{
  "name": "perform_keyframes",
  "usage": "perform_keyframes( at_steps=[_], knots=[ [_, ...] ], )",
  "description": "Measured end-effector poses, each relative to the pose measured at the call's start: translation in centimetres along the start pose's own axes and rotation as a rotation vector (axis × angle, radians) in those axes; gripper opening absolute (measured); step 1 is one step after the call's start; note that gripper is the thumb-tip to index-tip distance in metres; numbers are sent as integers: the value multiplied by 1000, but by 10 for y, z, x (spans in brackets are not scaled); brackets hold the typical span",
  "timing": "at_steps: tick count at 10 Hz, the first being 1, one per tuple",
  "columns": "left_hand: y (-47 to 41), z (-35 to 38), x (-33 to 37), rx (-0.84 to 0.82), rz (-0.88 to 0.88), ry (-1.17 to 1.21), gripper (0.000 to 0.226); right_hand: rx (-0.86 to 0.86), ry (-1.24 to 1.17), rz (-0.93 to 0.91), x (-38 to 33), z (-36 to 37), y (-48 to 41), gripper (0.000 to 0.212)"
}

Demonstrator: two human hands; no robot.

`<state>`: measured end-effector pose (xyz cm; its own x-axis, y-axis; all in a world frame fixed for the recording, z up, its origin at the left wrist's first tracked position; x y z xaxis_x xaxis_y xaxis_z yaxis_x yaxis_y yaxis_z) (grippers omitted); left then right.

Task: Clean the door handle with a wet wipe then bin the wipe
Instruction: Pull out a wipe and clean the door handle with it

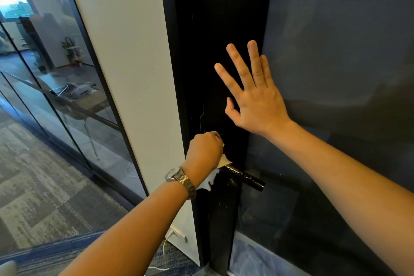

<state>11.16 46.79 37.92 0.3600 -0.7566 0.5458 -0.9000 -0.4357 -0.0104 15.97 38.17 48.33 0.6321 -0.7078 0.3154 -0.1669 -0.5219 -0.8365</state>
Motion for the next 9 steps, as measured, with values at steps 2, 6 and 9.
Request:
perform_keyframes(
  at_steps=[2, 6, 9],
  knots=[
    [32, 12, 13, 34, 138, -95, 29, 6, -8, -1, 0, 0, 0, 66],
    [62, 45, 60, -544, 847, -231, 34, -15, -40, 4, 0, -1, 0, 66],
    [26, 33, 42, -544, 556, -344, 45, -68, -48, 8, 1, -4, 0, 67]
  ],
)
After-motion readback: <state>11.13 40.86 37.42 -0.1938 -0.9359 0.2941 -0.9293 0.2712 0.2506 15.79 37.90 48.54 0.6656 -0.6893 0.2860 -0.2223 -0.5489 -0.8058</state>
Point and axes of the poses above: each hand's wrist, its own y-axis away from the middle knuckle, its own z-axis out of the palm, x = y × z, the point moved 6 cm from there along -y, towards the middle knuckle, and after that the axes turned 8 degrees about z, right-handed, at the moved point
